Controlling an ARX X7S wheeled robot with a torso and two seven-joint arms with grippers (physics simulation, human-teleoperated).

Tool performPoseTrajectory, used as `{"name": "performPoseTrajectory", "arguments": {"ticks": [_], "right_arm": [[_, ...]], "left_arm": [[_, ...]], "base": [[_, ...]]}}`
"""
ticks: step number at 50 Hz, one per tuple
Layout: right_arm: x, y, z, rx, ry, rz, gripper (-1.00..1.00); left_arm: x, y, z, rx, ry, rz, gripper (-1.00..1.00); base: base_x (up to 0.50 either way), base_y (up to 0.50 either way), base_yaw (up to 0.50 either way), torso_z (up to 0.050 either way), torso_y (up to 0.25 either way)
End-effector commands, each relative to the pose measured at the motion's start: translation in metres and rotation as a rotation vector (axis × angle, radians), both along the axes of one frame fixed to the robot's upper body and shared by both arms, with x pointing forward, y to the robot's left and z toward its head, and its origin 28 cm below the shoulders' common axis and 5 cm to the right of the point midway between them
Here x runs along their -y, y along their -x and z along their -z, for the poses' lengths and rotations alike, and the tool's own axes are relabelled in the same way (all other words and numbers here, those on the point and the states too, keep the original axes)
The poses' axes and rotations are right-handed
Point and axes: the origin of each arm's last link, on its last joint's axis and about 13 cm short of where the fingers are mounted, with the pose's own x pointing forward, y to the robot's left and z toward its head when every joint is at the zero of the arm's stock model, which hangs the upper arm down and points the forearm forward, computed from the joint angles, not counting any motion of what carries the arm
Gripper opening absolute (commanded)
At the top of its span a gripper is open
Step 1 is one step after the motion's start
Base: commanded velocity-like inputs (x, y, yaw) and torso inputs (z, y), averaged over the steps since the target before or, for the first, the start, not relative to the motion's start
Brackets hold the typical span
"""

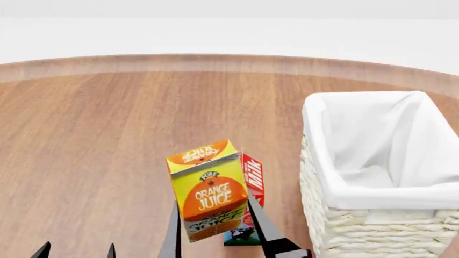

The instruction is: Pick up the orange juice, and put it in the basket.

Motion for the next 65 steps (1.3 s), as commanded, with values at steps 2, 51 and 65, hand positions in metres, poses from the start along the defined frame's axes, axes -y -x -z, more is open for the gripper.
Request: {"name": "performPoseTrajectory", "arguments": {"ticks": [2, 51, 65], "right_arm": [[0.007, 0.002, -0.024, 0.084, 0.013, 0.038, -1.00], [0.037, -0.025, -0.069, 0.148, 0.022, 0.214, -1.00], [0.051, -0.036, -0.073, 0.145, 0.026, 0.279, -1.00]], "left_arm": [[0.000, 0.000, 0.000, 0.000, 0.000, 0.000, 1.00], [0.000, 0.000, 0.000, 0.000, 0.000, 0.000, 1.00], [0.000, 0.000, 0.000, 0.000, 0.000, 0.000, 1.00]], "base": [[0.00, 0.00, 0.00, 0.000, 0.000], [0.00, 0.00, 0.00, 0.000, 0.001], [0.00, 0.00, 0.00, 0.000, 0.000]]}}
